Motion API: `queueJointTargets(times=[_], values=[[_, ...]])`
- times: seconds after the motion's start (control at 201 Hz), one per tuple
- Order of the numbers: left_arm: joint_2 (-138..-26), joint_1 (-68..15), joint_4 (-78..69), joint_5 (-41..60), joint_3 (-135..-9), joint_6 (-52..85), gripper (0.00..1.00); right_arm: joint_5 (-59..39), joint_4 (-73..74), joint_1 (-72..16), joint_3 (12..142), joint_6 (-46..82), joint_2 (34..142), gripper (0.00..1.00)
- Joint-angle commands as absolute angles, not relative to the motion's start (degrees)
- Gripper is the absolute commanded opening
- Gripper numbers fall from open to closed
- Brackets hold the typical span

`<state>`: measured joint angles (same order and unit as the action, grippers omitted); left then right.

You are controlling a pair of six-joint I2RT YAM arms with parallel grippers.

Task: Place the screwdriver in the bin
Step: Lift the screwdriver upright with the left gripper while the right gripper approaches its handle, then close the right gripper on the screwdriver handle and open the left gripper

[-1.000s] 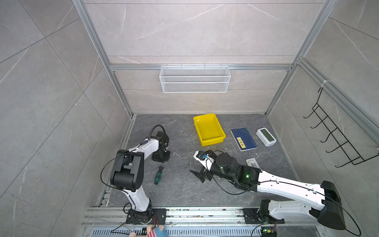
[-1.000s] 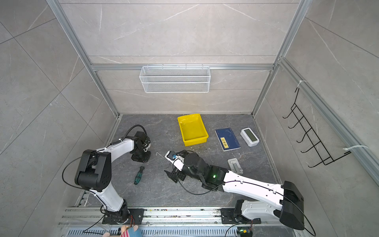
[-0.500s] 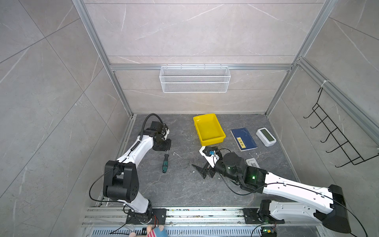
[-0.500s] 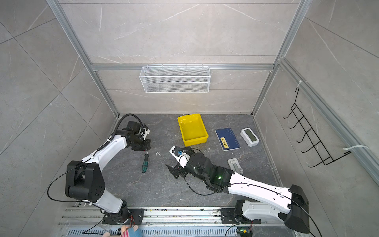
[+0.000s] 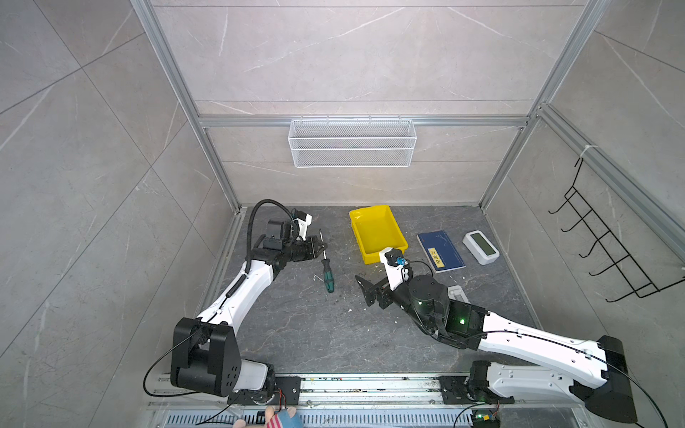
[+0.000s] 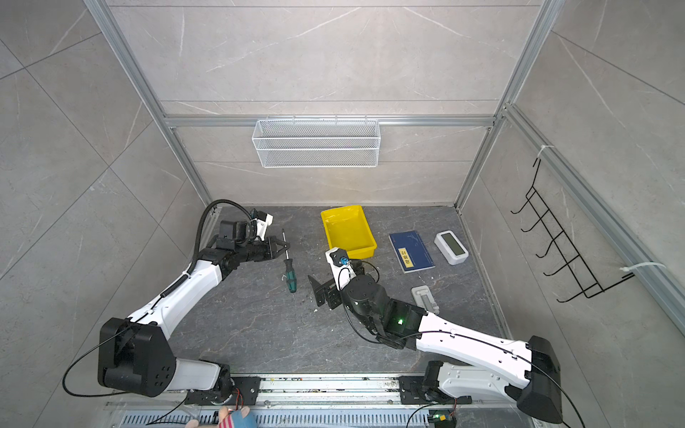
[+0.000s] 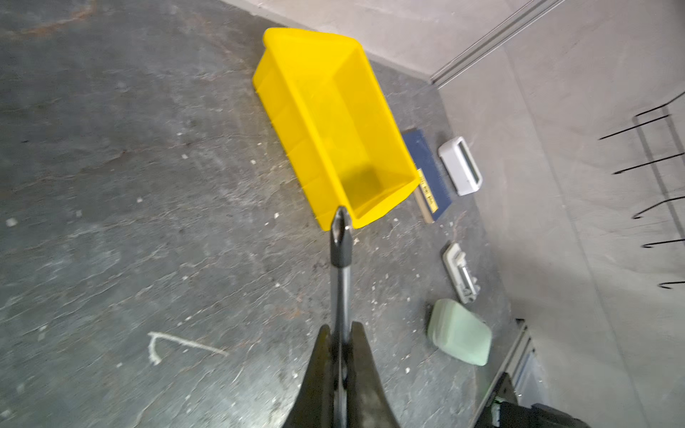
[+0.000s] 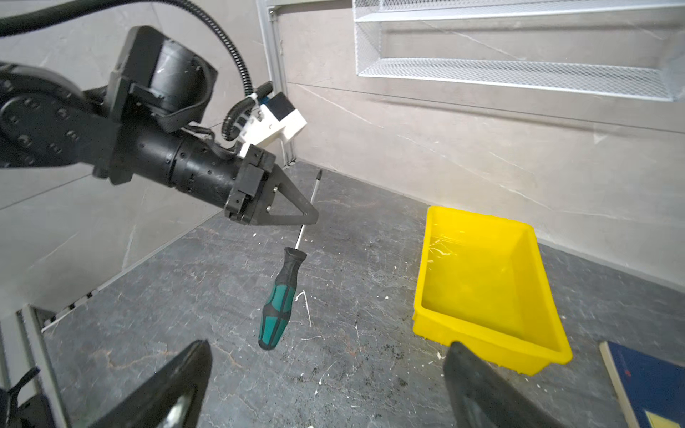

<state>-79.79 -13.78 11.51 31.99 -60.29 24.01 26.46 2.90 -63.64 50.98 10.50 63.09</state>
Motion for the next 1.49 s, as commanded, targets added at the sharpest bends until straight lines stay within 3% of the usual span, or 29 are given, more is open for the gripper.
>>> queueJointTargets(times=[0.0,0.269,0.458,0.642,0.822,0.981,1.379,1.489], values=[[-77.28,-15.26,-1.14,36.37,-59.55,33.18,0.0,29.97,-0.86,-62.97,52.27,17.93,63.0,0.99],[-76.9,-20.38,-8.47,35.68,-59.28,40.83,0.0,23.38,-11.55,-59.92,57.86,23.81,68.01,0.99],[-76.16,-23.51,-10.97,35.94,-59.17,44.39,0.0,13.91,-12.2,-56.53,59.94,25.51,71.66,0.99],[-73.87,-24.49,-12.04,36.27,-57.47,47.43,0.0,11.25,-12.9,-55.36,62.63,25.28,75.61,0.99],[-71.17,-24.55,-11.5,36.38,-55.42,48.31,0.0,7.98,-11.34,-54.45,63.01,25.93,77.75,0.91],[-70.14,-24.6,-10.66,36.36,-54.34,48.33,0.0,5.25,-10.95,-54.36,63.52,24.76,78.63,0.77],[-71.67,-24.56,-10.9,37.64,-56.03,48.34,0.0,3.65,-11.95,-54.32,63.84,24.18,78.84,0.0],[-71.54,-24.6,-10.9,37.08,-55.81,48.54,0.0,2.74,-11.34,-54.28,63.81,24.08,78.59,0.0]])
